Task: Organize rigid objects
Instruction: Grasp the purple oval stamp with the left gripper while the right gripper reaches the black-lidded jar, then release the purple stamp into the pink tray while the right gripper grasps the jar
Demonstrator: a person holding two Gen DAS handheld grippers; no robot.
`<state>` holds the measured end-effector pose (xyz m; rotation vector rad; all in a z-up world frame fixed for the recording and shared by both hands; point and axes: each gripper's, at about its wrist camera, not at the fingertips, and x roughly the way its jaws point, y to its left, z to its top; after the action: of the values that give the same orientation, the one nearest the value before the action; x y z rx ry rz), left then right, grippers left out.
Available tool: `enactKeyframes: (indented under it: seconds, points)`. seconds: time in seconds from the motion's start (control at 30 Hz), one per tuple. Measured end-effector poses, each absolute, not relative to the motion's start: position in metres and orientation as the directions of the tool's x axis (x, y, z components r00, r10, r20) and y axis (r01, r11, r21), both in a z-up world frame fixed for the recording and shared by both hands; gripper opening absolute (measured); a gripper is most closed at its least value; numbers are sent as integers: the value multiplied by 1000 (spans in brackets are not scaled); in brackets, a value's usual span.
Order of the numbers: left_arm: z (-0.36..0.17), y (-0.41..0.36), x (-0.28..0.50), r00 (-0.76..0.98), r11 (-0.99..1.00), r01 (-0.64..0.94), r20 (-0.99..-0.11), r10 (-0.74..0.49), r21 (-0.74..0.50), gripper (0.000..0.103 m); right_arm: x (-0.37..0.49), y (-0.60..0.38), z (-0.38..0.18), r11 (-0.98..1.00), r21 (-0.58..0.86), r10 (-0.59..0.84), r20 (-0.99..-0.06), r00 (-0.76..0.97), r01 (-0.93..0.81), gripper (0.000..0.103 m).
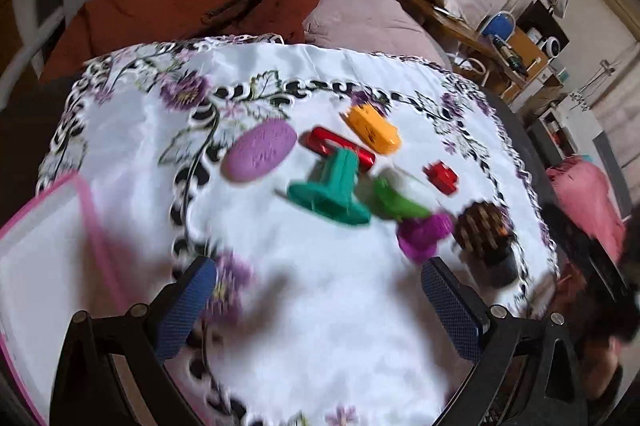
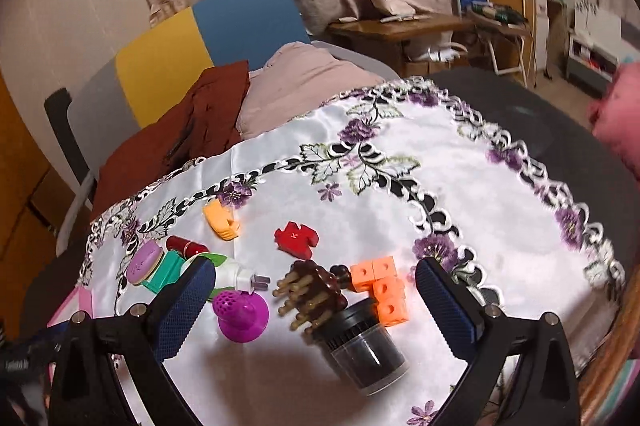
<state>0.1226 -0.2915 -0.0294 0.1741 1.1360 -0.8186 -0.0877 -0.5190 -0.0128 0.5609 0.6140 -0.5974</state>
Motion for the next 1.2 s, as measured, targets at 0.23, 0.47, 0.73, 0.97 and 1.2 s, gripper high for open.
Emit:
enactKeyframes:
  seconds: [0.23,0.47,0.73,0.97,1.2]
  points:
    - [-44,-328,176,170,725,655,-893,-417,-214,103,-90,-525,-15,678,383,-290,-645,707,627,102]
    - [-73,-354,216,150,700,706,-943,-296,-107,91,-91,-530,-16,667,420,-270,-633,725,616,102]
    - [-94,-367,224,192,661,750,-950,-247,-21,70,-90,-529,-16,668,414,-276,-633,723,618,102]
    - [-89,-348,206,202,680,729,-924,-324,-80,44,-100,-537,-15,626,461,-294,-607,738,629,100]
    - [-76,-297,166,217,725,670,-893,-394,-157,44,-107,-550,-22,560,524,-269,-618,739,642,96]
